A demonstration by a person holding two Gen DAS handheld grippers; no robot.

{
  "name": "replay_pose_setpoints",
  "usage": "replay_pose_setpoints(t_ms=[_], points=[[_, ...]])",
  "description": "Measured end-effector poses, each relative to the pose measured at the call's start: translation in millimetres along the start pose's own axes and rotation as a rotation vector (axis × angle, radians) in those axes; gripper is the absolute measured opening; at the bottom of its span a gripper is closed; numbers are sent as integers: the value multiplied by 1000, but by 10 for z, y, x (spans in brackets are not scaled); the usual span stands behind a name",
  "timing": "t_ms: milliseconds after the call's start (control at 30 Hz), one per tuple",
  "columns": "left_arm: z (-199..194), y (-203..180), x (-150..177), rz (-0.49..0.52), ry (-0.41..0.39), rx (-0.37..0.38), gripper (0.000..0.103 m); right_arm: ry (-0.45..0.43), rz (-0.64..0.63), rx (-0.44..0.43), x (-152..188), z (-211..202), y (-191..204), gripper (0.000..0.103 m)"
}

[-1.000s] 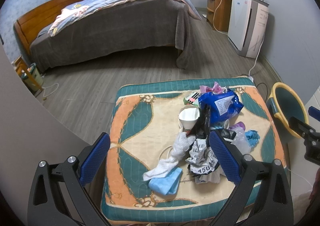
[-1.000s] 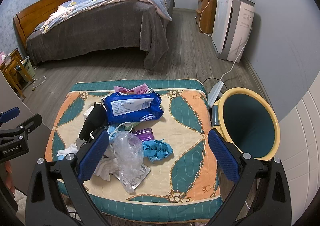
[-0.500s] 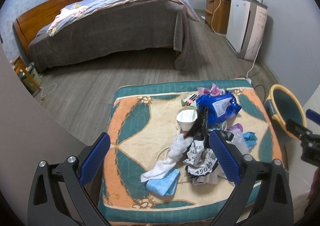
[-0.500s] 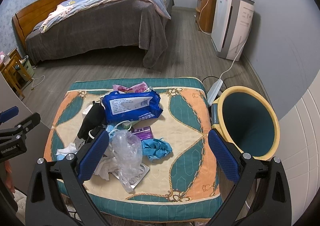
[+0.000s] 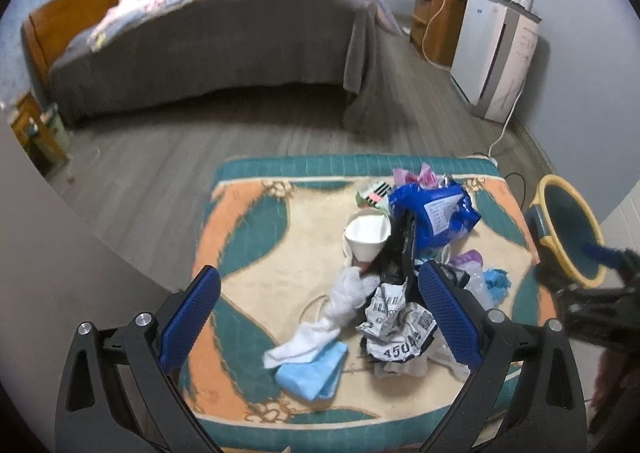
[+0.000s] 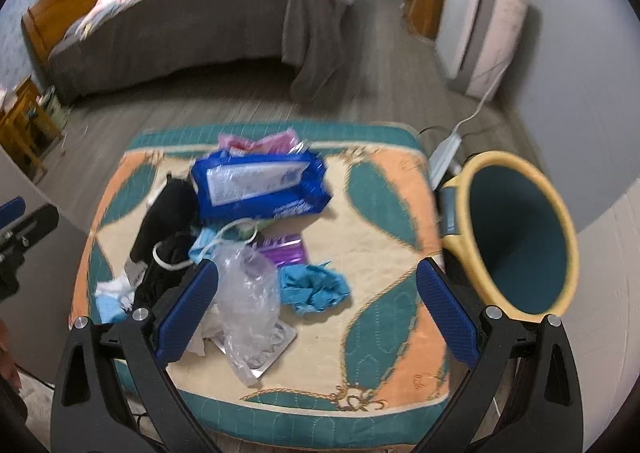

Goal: Collect trash
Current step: 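Grasp the clear plastic bag with the right tool while the left tool grasps blue crumpled paper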

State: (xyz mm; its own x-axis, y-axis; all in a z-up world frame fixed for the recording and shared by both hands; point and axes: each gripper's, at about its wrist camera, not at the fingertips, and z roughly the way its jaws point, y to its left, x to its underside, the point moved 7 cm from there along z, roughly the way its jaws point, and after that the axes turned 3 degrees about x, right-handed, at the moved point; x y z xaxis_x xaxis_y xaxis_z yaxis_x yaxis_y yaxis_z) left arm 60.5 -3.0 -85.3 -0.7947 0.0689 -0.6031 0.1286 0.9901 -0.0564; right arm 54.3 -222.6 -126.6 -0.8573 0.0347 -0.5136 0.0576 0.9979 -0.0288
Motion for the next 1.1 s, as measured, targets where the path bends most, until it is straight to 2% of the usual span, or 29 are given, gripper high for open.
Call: replay_pose_setpoints(t_ms=[67, 100, 167, 267, 333, 400, 500, 600, 667, 700, 767, 833, 867, 933, 1033, 1100], points=[[60, 34, 15, -6, 22, -13, 98, 19, 7, -27, 38, 98, 82, 97], [73, 46, 21, -5, 26, -15, 98, 36, 5, -80, 72, 161, 174, 97], [86, 76, 31, 2, 27, -26, 98, 73, -43, -135, 154, 274, 365, 96], [128, 67, 50, 22, 42, -20, 98, 123, -115, -149, 265, 435, 561, 77], [168, 34, 72, 41, 53, -12, 98, 173, -108, -162, 350, 552, 612, 54], [207, -37, 91, 74, 64, -4, 98, 213, -78, -178, 398, 605, 605, 35], [297, -191, 118, 138, 77, 16, 98, 196, -37, -183, 355, 556, 543, 23], [418, -365, 155, 177, 96, 60, 93, 176, 6, -183, 304, 475, 458, 20], [512, -511, 204, 212, 122, 105, 72, 166, 28, -177, 285, 432, 404, 20], [553, -550, 231, 228, 133, 103, 68, 158, 33, -177, 267, 390, 378, 20], [664, -623, 320, 260, 176, 105, 51, 139, 49, -180, 211, 298, 315, 20], [759, -666, 403, 273, 224, 122, 20, 127, 60, -179, 90, 241, 197, 20], [766, -669, 408, 281, 226, 121, 15, 114, 66, -189, 66, 188, 147, 20], [710, -679, 363, 298, 195, 118, 14, 89, 69, -200, -36, 90, 87, 20], [580, -652, 265, 269, 148, 136, 13, 56, 93, -224, -165, -24, 3, 20], [532, -654, 223, 290, 123, 107, 13, 43, 105, -227, -209, -52, -39, 20]])
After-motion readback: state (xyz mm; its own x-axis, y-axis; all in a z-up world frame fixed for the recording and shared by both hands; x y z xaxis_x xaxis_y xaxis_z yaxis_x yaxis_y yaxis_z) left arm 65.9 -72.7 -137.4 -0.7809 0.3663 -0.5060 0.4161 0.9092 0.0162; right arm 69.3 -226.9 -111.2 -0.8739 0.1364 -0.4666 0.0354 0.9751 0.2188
